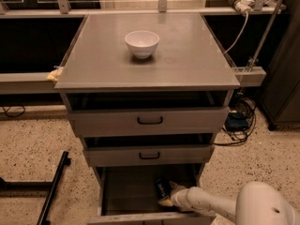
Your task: Pick pepsi can from bottom drawer and place on counter
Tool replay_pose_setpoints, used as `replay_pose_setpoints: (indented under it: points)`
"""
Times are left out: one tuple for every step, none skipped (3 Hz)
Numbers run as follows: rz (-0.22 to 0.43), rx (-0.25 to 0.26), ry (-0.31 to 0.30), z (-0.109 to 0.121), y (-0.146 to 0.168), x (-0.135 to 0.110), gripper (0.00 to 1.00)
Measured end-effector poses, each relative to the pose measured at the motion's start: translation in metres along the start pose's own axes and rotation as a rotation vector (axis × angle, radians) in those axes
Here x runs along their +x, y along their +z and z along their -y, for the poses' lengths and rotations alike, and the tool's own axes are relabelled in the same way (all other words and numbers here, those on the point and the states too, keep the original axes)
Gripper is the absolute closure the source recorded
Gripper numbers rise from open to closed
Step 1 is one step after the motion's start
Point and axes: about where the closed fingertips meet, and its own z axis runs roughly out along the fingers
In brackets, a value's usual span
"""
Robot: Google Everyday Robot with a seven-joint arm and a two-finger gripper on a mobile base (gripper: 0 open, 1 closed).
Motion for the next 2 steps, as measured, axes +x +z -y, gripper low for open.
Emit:
replay_pose_setpoints:
  points:
    - [0.002,-0.004,0.013,0.0006,0.0007,0.0035,0.56]
    - [0.0,-0.022,0.019,-0.0013,-0.0038,0.0027,0.79]
